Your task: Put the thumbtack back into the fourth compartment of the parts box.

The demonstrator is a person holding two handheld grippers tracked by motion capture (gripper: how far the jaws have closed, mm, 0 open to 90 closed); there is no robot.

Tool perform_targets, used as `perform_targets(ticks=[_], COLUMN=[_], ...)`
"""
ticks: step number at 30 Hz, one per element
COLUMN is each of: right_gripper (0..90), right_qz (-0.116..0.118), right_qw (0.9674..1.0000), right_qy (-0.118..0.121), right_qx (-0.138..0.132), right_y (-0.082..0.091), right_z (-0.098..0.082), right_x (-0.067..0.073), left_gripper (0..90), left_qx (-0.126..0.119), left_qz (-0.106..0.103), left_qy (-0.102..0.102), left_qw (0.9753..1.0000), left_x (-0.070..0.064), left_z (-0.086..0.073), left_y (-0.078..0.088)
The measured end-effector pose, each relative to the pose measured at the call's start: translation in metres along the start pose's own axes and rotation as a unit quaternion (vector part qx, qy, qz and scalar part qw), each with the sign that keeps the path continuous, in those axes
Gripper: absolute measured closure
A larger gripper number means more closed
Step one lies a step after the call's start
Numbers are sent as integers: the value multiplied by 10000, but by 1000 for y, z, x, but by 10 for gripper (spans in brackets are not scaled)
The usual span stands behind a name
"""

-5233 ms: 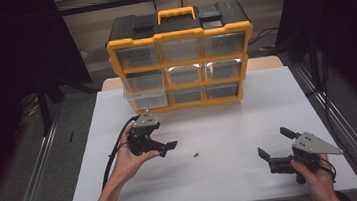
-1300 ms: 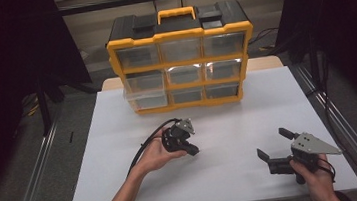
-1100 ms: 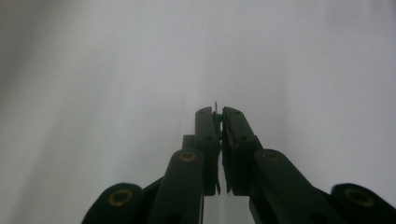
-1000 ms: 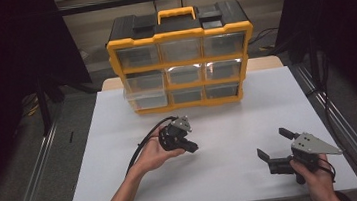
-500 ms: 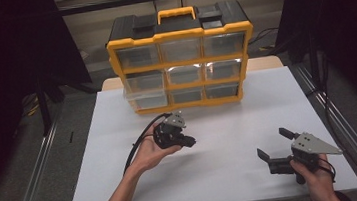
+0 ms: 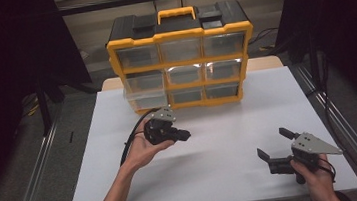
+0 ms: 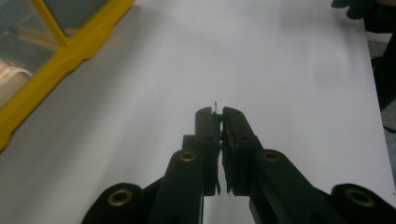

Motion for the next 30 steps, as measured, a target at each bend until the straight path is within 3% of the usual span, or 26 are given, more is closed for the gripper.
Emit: perform_targets(ticks=[2, 3, 4, 15, 25, 30], right_gripper=[8, 8, 8, 8, 7, 7], right_qz=[0, -1, -3, -4, -4, -13], right_qw=[10000, 10000, 10000, 10000, 10000, 10000], right_qy=[-1, -1, 0, 5, -24, -9], right_qx=[-1, 0, 0, -3, 6, -3], right_y=[0, 0, 0, 0, 0, 0], right_z=[0, 0, 0, 0, 0, 0], right_x=[0, 0, 0, 0, -1, -1], left_gripper=[857, 857, 857, 857, 857, 857], left_qx=[-95, -75, -150, -548, -965, -1055], left_qz=[63, 74, 103, 325, 549, 650], left_qy=[56, -16, 78, 7, 34, -22], left_qw=[9999, 9999, 9998, 9980, 9938, 9923], left_x=[0, 1, -1, 5, 8, 9], left_z=[3, 3, 5, 20, 31, 37], left_y=[3, 5, 6, 33, 56, 65])
Point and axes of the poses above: each handheld gripper's, and its own axes: y roughly backward along the jaws, z roughly out of its top, x roughly to its left, the point moved 6 cm from there along -y, roughly forward along the jaws, and after that the axes turned 12 degrees about -x, right-handed, at the moved point
